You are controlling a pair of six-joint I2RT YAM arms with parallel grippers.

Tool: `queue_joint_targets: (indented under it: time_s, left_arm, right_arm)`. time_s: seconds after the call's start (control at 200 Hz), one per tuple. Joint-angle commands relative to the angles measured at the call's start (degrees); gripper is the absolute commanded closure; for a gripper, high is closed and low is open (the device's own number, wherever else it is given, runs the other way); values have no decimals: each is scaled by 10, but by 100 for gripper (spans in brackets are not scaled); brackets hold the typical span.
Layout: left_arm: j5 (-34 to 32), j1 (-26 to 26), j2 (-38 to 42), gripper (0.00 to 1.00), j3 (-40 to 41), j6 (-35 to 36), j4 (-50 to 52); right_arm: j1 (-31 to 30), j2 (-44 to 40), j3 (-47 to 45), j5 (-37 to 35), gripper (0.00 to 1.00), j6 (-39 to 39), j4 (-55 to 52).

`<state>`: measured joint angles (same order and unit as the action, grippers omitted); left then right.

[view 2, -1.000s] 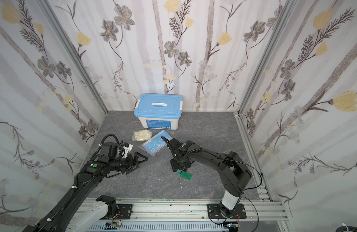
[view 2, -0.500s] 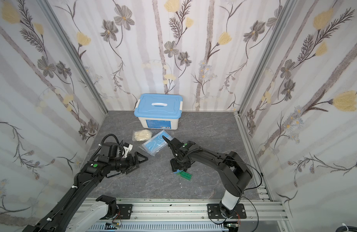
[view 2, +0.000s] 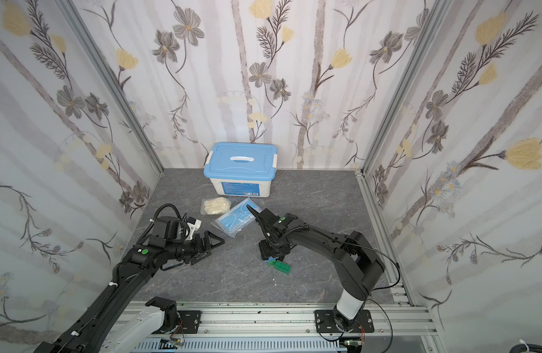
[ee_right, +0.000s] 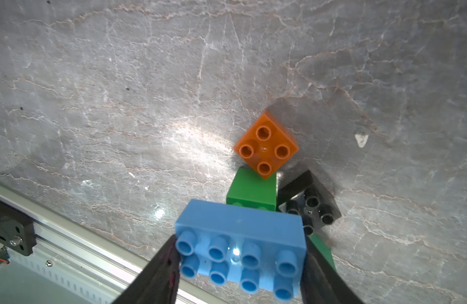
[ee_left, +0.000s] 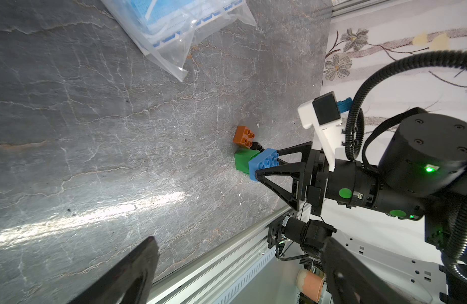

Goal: Assemble the letter f with lego
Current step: Assemble the lego brick with the lego brick.

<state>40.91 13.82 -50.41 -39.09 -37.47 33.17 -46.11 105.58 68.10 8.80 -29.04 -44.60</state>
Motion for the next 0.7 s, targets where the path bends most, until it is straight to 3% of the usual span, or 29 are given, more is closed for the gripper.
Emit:
queue_joint_targets:
  time_s: [0.0, 0.694]
  left_arm:
    - [-3, 0, 1, 0, 2, 8, -6]
    - [4, -1, 0, 0, 2, 9, -9]
  right_arm:
    - [1, -5, 7, 2, 40, 5, -2]
    - [1, -5, -16, 4, 40, 10, 13]
